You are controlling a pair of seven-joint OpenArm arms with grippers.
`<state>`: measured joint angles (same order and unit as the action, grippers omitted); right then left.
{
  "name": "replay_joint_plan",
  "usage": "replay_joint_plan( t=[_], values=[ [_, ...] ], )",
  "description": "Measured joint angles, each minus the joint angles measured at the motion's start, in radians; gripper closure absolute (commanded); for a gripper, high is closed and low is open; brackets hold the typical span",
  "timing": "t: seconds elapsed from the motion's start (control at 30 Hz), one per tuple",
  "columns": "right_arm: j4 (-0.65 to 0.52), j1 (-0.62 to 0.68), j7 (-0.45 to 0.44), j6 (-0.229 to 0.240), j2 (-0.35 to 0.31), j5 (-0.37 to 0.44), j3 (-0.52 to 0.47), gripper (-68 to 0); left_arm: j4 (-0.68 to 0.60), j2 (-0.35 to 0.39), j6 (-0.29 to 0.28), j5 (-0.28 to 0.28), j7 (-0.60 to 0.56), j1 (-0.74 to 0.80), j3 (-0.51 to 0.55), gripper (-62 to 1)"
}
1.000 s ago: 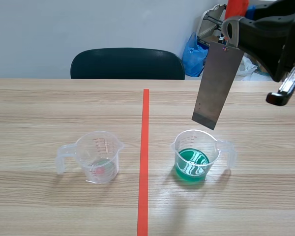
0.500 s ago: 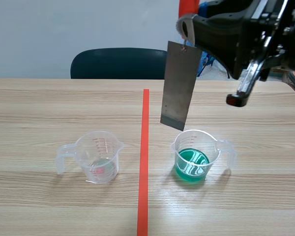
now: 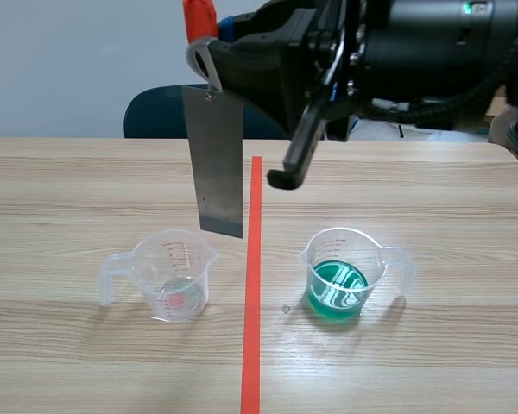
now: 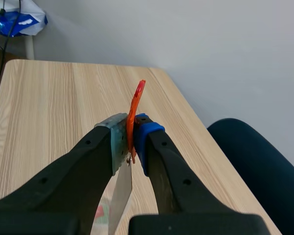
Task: Do the redox reaction experiment
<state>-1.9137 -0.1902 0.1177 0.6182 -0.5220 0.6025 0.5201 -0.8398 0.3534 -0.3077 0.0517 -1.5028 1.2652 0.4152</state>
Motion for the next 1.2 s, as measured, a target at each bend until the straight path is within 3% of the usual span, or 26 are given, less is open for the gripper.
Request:
replay_joint_plan(
  t=[0.23, 0.43, 0.77, 1.2],
  values=[
    [0.095, -0.087, 0.014, 0.000, 0.083, 0.000, 0.094, -0.7, -0.140, -0.101, 0.000, -0.222, 0.002, -0.002, 0.082, -60.0],
    [0.136, -0.117, 0.015, -0.004, 0.143, -0.035, 0.147, -0.7, -0.240, -0.146, 0.000, -0.327, 0.002, -0.002, 0.134, -60.0],
    [0.203, -0.130, 0.024, -0.011, 0.225, -0.117, 0.169, -0.7, -0.242, -0.151, 0.000, -0.345, 0.002, -0.002, 0.135, -60.0],
    [0.243, -0.145, 0.030, -0.011, 0.233, -0.116, 0.169, -0.6, -0.239, -0.151, 0.000, -0.348, 0.002, -0.002, 0.135, -59.5]
  ],
)
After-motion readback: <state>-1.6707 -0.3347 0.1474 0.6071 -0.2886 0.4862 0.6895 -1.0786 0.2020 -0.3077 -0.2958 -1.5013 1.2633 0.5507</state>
